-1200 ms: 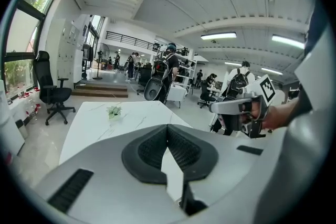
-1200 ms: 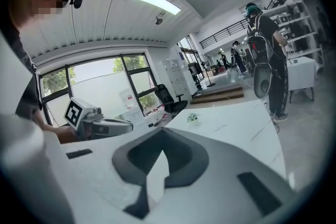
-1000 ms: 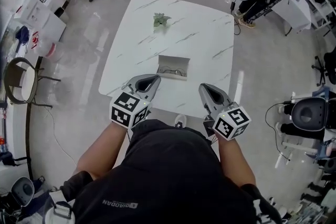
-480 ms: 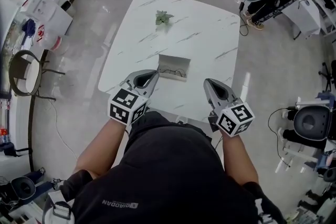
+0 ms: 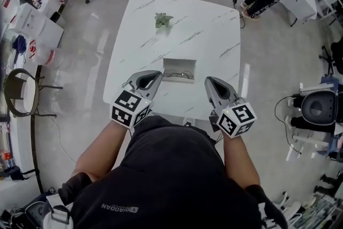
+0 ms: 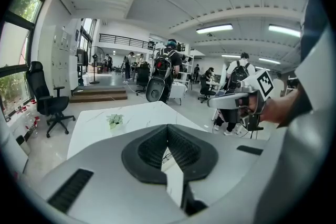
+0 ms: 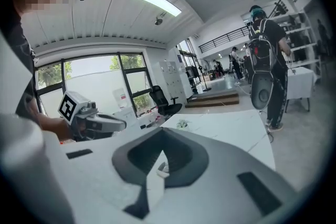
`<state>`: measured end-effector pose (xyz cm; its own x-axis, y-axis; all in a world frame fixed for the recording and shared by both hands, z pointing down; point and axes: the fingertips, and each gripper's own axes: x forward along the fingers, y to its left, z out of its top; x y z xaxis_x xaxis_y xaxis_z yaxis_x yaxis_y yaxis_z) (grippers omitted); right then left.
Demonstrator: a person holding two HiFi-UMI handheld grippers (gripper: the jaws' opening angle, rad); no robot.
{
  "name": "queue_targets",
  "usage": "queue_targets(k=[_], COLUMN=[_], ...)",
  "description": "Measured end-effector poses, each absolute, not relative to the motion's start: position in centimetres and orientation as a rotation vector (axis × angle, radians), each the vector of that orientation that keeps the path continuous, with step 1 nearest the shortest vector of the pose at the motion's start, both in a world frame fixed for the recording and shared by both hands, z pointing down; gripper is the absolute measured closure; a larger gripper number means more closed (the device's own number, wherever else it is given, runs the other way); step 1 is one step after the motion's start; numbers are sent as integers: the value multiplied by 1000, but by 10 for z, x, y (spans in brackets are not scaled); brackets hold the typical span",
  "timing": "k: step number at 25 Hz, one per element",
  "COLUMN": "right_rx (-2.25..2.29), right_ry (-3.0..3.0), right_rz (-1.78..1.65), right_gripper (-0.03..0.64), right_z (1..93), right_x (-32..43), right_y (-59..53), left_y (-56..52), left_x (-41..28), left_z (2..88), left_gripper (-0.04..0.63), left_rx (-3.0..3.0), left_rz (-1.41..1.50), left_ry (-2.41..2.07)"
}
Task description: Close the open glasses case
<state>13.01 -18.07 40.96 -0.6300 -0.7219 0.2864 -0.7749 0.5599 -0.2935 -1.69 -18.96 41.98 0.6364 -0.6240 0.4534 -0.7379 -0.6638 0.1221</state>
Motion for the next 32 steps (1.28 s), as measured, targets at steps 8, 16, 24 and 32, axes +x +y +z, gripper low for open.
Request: queue_targets(k=[8, 16, 24, 32], right_rx=[1323, 1317, 1292, 1277], right_ry=[-2599, -2584, -2586, -2573], right_rz=[497, 497, 484, 456], right_gripper=[617, 617, 584, 534], right_z=[407, 409, 411, 414], right_x=[125, 123, 122, 126], right_y=[-177, -179, -175, -173], left_y=[-193, -195, -192, -188], left_x=[-18, -20, -17, -15], left_z=[421, 416, 414, 413], left_gripper=[594, 592, 533, 499], left_rx=[2579, 2617, 2647, 2661], left_rz=[509, 536, 542, 522], left_ry=[-1054, -1055, -1061, -1073])
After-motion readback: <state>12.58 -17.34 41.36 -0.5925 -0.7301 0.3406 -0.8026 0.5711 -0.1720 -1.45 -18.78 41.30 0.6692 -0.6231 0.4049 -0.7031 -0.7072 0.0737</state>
